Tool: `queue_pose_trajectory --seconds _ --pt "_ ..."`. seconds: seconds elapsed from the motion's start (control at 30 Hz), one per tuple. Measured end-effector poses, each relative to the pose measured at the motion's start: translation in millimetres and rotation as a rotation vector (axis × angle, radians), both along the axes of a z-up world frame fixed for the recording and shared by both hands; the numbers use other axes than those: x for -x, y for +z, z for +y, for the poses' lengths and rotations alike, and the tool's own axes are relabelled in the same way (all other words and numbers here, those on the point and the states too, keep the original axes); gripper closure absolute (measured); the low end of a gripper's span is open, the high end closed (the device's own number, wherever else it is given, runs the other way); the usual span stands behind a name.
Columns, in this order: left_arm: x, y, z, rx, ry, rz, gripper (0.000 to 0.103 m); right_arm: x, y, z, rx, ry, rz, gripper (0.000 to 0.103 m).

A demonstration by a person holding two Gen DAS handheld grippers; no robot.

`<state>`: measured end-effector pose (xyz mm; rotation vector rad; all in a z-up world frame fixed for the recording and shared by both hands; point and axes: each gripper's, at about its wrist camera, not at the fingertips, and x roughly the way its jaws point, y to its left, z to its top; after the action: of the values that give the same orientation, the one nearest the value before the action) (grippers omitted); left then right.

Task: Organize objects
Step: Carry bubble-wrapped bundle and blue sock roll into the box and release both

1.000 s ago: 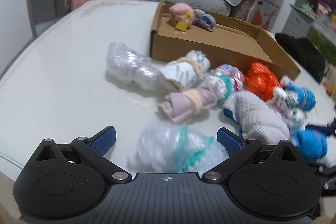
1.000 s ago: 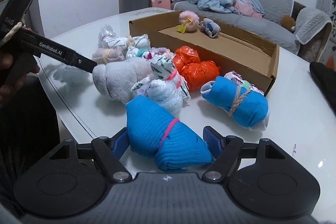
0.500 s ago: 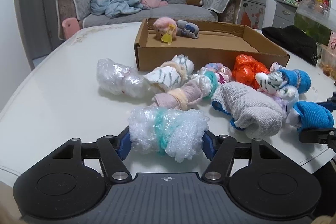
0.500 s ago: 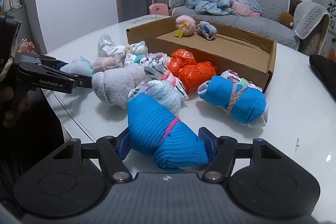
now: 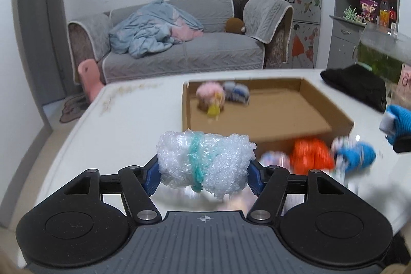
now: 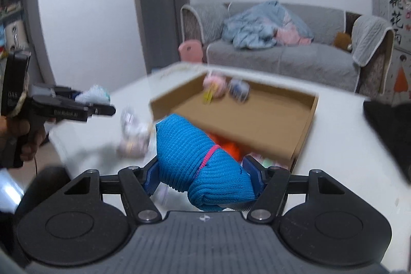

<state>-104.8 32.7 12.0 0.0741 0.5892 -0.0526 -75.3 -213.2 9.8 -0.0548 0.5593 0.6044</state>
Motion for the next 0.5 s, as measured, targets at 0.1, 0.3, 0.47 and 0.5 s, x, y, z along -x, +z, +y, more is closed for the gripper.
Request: queue_pose_trajectory --seconds 0.1,0.3,0.47,0.5 --pt "-40 20 -6 0.015 -0.03 0.041 0.033 -37 21 3 -0.002 -0.035 -0.003 0.041" --pt "-122 34 -20 0.036 -0.057 0.102 0.032 -108 32 34 -0.012 -0.048 0.041 0.04" --pt "-177 5 -34 -0.002 -0.061 0.175 0.032 -157 12 70 0.01 -0.026 0.107 0.04" --pt "-185 -3 -34 -0.004 -0.052 0.186 0.032 -168 6 76 0.01 -0.023 0.139 0.04"
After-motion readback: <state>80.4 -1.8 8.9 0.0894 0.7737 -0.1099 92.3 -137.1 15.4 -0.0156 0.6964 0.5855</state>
